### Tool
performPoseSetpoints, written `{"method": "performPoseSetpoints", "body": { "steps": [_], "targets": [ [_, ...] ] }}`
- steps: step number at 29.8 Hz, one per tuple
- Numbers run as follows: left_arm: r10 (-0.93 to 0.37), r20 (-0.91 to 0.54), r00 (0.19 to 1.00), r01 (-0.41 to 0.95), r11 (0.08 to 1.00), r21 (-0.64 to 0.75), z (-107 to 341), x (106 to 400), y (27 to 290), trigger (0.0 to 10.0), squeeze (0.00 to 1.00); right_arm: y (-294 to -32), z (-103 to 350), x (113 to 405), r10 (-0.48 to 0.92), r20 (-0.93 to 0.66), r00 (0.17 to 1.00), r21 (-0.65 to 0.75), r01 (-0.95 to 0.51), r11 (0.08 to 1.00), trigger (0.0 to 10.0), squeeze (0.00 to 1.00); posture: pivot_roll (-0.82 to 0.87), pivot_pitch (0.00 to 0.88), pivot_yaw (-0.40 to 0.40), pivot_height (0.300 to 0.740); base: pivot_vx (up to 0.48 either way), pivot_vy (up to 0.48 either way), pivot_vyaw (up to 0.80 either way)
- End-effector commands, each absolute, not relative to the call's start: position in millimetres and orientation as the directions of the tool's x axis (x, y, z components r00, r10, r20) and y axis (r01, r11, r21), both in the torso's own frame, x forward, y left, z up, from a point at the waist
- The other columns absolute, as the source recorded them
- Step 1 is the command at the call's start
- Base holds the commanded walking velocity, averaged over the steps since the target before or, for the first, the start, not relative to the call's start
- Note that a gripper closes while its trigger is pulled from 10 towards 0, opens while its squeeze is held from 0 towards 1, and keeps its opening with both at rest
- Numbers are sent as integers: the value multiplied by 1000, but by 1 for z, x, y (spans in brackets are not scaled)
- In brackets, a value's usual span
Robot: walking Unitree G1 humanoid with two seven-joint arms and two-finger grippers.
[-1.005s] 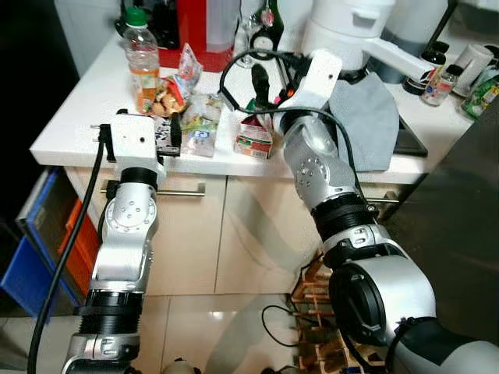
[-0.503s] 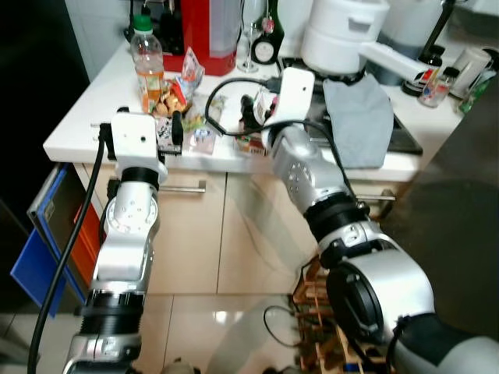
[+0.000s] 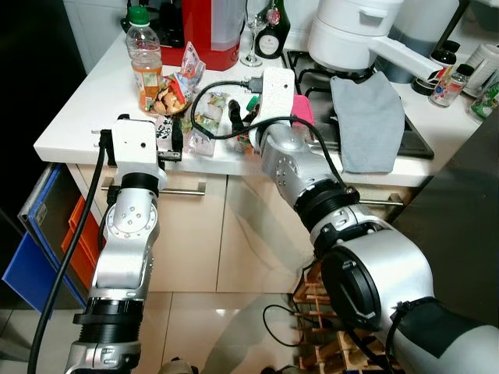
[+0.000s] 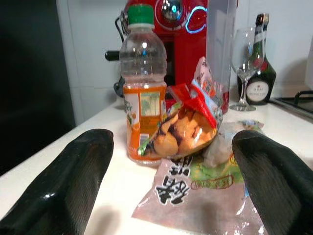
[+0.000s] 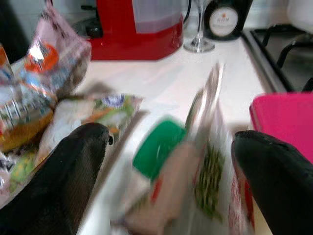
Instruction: Restocking fridge
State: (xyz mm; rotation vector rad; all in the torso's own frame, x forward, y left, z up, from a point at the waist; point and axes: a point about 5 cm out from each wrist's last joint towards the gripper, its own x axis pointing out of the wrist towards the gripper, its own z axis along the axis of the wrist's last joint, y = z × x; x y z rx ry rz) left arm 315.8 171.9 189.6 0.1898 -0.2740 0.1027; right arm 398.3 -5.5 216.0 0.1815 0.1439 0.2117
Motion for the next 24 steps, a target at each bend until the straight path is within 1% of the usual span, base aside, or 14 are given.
{"method": "performPoseSetpoints", "body": {
  "steps": [1,5,6,13,19,24],
  "targets": [
    [78,280,957,-132,975,178,190,314,172,10000,0,5,222,396,231,-119,966,208,-203,957,10000,137,130,0,-118,740,0,0,0],
    [76,275,959,-129,975,179,190,314,170,10000,0,3,215,396,233,-163,959,260,-186,948,10000,137,128,0,-117,740,0,0,0],
    [74,272,959,-126,976,180,189,315,170,10000,0,3,214,396,246,-169,955,285,-191,939,0,188,127,0,-113,740,0,0,0],
    [59,270,961,-113,976,187,192,321,169,10000,0,-3,205,397,245,-216,945,353,-158,922,0,200,114,0,-95,740,0,0,0],
    [47,267,963,-99,978,184,191,322,165,10000,0,-4,204,397,250,-212,945,353,-165,921,0,204,112,0,-90,740,0,0,0],
    [37,266,963,-89,978,188,192,327,164,10000,0,-4,212,399,256,-171,951,337,-188,923,0,208,89,0,-82,740,0,0,0]
  ]
}}
